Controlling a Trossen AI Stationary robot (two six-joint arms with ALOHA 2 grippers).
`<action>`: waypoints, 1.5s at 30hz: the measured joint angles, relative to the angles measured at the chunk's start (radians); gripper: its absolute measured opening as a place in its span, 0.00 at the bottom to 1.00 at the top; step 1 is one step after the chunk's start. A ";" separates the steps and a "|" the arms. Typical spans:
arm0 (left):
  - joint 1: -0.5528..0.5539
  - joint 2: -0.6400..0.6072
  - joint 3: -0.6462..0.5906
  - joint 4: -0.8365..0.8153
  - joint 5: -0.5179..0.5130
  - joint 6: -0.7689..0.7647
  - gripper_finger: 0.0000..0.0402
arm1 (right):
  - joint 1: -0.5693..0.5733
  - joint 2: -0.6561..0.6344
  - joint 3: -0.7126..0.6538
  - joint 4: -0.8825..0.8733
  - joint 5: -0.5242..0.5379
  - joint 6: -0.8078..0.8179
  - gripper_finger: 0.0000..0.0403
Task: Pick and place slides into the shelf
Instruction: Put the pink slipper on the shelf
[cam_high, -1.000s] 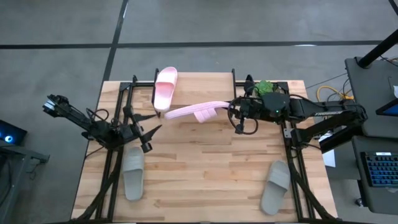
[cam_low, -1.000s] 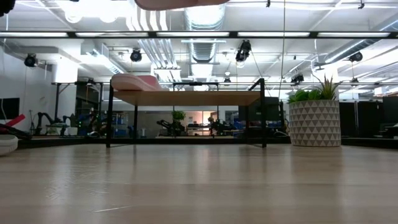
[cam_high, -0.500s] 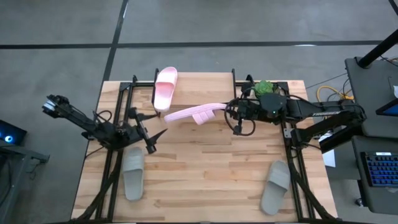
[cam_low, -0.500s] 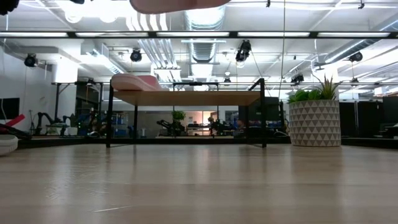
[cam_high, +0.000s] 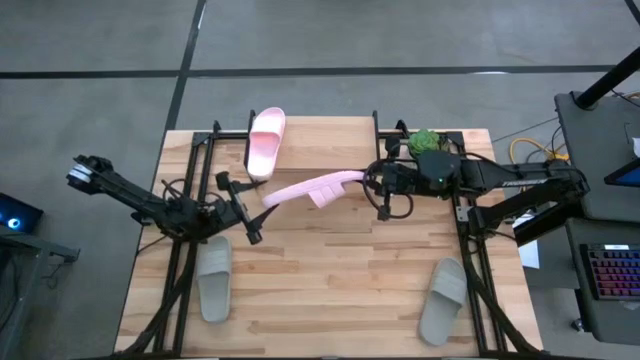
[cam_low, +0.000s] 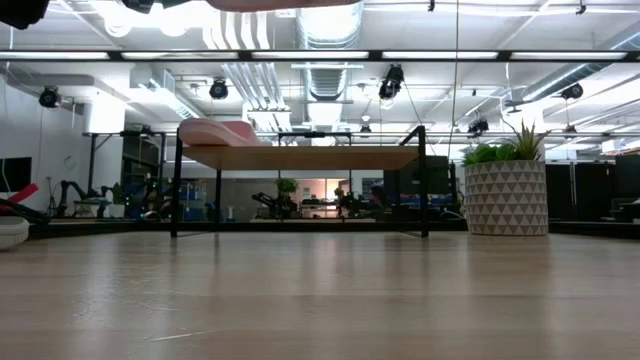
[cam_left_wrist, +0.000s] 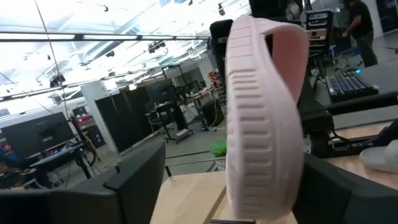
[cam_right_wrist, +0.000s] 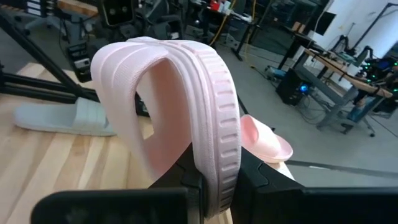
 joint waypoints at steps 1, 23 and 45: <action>0.000 0.006 0.003 0.000 0.000 0.000 0.66 | 0.000 0.000 0.000 -0.001 -0.001 0.000 0.07; 0.018 0.067 0.042 0.017 -0.125 0.027 0.11 | 0.000 -0.002 -0.001 -0.049 -0.018 0.032 0.30; 0.152 0.287 0.016 0.456 -0.168 0.114 0.11 | 0.019 -0.015 -0.127 0.185 0.358 -0.224 0.31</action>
